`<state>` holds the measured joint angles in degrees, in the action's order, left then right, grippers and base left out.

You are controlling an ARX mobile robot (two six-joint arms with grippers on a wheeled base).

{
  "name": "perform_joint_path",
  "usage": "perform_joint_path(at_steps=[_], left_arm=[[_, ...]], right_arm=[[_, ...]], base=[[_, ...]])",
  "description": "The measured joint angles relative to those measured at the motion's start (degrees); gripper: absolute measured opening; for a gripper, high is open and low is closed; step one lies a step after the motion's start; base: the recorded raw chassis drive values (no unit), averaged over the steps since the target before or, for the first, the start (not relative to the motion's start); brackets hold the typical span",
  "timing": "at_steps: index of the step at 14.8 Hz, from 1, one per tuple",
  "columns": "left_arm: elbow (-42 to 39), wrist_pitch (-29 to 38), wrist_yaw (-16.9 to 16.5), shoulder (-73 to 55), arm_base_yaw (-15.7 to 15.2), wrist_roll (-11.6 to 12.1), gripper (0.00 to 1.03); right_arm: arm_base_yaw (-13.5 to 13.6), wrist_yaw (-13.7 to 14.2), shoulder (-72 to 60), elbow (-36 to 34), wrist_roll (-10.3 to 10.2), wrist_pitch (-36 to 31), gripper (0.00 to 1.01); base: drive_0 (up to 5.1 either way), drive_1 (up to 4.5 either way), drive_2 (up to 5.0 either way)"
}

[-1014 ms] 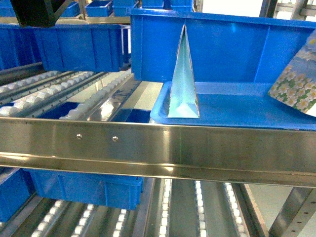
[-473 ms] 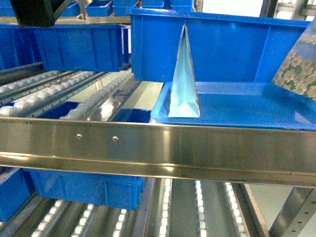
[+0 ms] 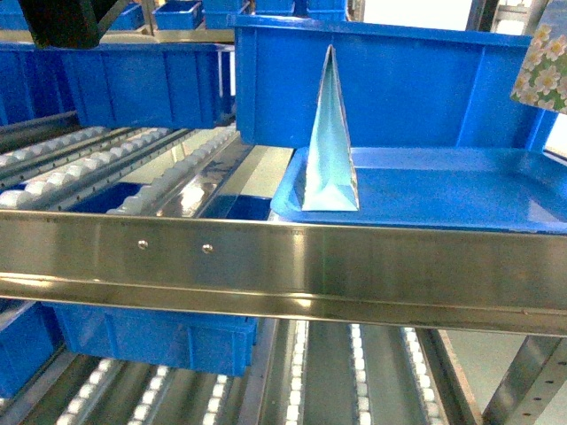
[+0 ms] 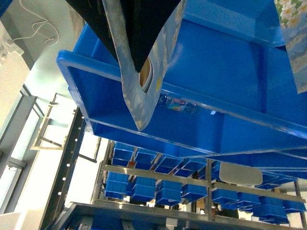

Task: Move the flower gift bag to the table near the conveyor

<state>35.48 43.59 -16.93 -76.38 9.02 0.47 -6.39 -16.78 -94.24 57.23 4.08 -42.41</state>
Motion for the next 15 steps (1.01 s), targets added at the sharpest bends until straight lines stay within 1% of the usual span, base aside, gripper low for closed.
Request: perform_joint_path(at_steps=[1,3,5,6,7,8,9,11,12,13,14,15], left_arm=[[0.1,0.1,0.1,-0.2,0.3,0.1,0.98],[5.2,0.7,1.1,-4.9,2.9,1.7,0.98],[10.5,0.3,1.3,-10.0,5.8,3.5,0.98],[12.5,-0.4,1.9,-11.5,6.5,4.1,0.98],[14.1,-1.2,2.1,-12.4,7.3,4.6,0.98],[15.1,-1.0,3.0,-13.0,8.4,5.6,0.98],[15.9,-1.9,3.0,-13.5,9.5,6.2,0.98],[18.2,-2.6,3.7,-15.1,12.4,7.5,0.98],[19.3,-2.9,3.9,-16.0,13.6,7.5,0.98],[21.2,-3.1,4.9,-18.2,14.7,7.5,0.98],[22.5,-2.6,6.4,-20.0,14.8,7.4,0.98],[23.4,-1.9,8.7,-21.4,14.8,6.8,0.98]], right_arm=[[0.0,0.0,0.0,0.0,0.0,0.0,0.02],[0.0,0.0,0.0,0.0,0.0,-0.1,0.02],[0.0,0.0,0.0,0.0,0.0,0.0,0.02],[0.0,0.0,0.0,0.0,0.0,-0.1,0.02],[0.0,0.0,0.0,0.0,0.0,-0.1,0.02],[0.0,0.0,0.0,0.0,0.0,0.0,0.02],[0.0,0.0,0.0,0.0,0.0,0.0,0.02],[0.0,0.0,0.0,0.0,0.0,-0.1,0.02],[0.0,0.0,0.0,0.0,0.0,0.0,0.02],[0.0,0.0,0.0,0.0,0.0,0.0,0.02],[0.0,0.0,0.0,0.0,0.0,-0.1,0.02],[0.0,0.0,0.0,0.0,0.0,0.0,0.02]], base=[[0.0,0.0,0.0],[0.0,0.0,0.0],[0.0,0.0,0.0],[0.0,0.0,0.0],[0.0,0.0,0.0],[0.0,0.0,0.0],[0.0,0.0,0.0],[0.0,0.0,0.0],[0.0,0.0,0.0],[0.0,0.0,0.0],[0.0,0.0,0.0],[0.0,0.0,0.0]])
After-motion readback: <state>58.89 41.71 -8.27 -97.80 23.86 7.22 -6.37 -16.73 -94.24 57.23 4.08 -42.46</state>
